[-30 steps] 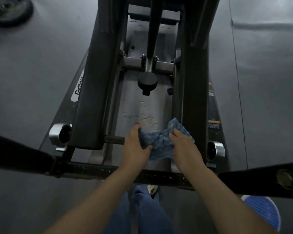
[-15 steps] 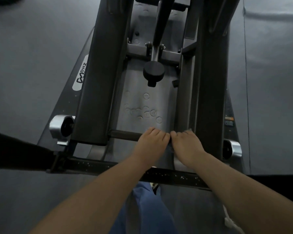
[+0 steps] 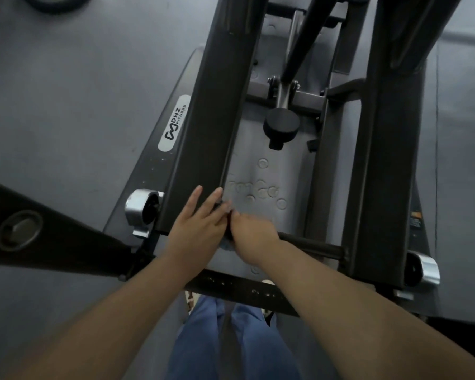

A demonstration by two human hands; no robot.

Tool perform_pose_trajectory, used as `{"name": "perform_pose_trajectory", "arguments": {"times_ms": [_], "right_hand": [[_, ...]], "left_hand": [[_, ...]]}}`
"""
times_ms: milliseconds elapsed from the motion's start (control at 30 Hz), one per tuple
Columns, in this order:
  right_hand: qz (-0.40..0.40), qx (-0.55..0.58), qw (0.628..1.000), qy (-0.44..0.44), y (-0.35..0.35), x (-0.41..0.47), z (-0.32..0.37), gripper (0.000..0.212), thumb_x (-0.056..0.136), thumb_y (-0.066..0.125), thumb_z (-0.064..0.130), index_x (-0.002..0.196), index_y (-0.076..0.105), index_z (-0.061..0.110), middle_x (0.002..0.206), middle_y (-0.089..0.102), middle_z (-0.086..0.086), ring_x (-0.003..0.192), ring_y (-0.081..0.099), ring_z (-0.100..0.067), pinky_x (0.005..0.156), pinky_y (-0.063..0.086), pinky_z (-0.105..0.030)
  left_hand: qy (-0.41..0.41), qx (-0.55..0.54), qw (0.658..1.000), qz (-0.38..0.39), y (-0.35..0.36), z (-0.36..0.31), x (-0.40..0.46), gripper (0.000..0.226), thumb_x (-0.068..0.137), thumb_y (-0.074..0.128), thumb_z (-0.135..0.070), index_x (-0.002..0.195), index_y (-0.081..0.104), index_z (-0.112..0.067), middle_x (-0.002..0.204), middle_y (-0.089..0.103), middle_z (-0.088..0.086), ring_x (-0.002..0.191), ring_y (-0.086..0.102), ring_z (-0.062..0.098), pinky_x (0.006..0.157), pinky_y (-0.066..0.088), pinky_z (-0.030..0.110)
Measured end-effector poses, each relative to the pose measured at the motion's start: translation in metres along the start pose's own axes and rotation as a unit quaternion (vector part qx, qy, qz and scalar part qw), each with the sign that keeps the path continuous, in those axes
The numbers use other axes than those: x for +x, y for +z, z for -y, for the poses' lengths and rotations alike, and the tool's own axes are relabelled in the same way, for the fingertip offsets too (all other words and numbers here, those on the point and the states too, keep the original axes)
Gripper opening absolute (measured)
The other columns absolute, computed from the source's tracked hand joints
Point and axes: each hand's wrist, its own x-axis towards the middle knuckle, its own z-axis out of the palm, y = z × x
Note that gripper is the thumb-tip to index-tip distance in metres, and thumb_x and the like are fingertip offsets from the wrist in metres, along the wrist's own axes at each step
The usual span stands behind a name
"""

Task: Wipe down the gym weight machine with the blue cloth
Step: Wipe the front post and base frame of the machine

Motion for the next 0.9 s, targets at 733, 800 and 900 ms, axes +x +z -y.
{"name": "perform_pose_trajectory", "arguments": {"times_ms": [733, 800, 900], "right_hand": [[0.087, -0.158, 0.981, 0.071, -0.007, -0.097, -0.1, 0.033, 0.095, 0.038, 0.014, 0.127, 0.038, 0.009, 0.125, 0.054, -0.01, 0.118, 0.051, -0.025, 0.117, 0.008, -0.037], [0.084, -0.121, 0.985, 0.087, -0.003, -0.088, -0.095, 0.028, 0.095, 0.038, 0.014, 0.122, 0.04, 0.01, 0.123, 0.055, -0.01, 0.115, 0.053, -0.027, 0.114, 0.017, -0.038], [0.063, -0.063, 0.992, 0.092, 0.001, -0.066, -0.075, 0.023, 0.097, 0.042, 0.019, 0.118, 0.04, 0.012, 0.121, 0.056, -0.009, 0.11, 0.056, -0.028, 0.092, 0.04, -0.039]], "left_hand": [[0.07, -0.043, 0.995, 0.062, -0.023, -0.113, 0.072, 0.035, 0.097, 0.034, -0.021, 0.129, 0.047, -0.013, 0.129, 0.046, 0.007, 0.126, 0.036, 0.027, 0.114, -0.007, 0.048], [0.095, -0.027, 0.993, 0.06, -0.022, -0.095, 0.064, 0.035, 0.096, 0.034, -0.018, 0.129, 0.045, -0.012, 0.125, 0.048, 0.007, 0.122, 0.038, 0.028, 0.113, -0.01, 0.049], [0.096, 0.004, 0.993, 0.069, -0.021, -0.066, 0.049, 0.034, 0.095, 0.035, -0.016, 0.128, 0.044, -0.012, 0.122, 0.05, 0.006, 0.12, 0.04, 0.028, 0.112, -0.012, 0.051]]}}
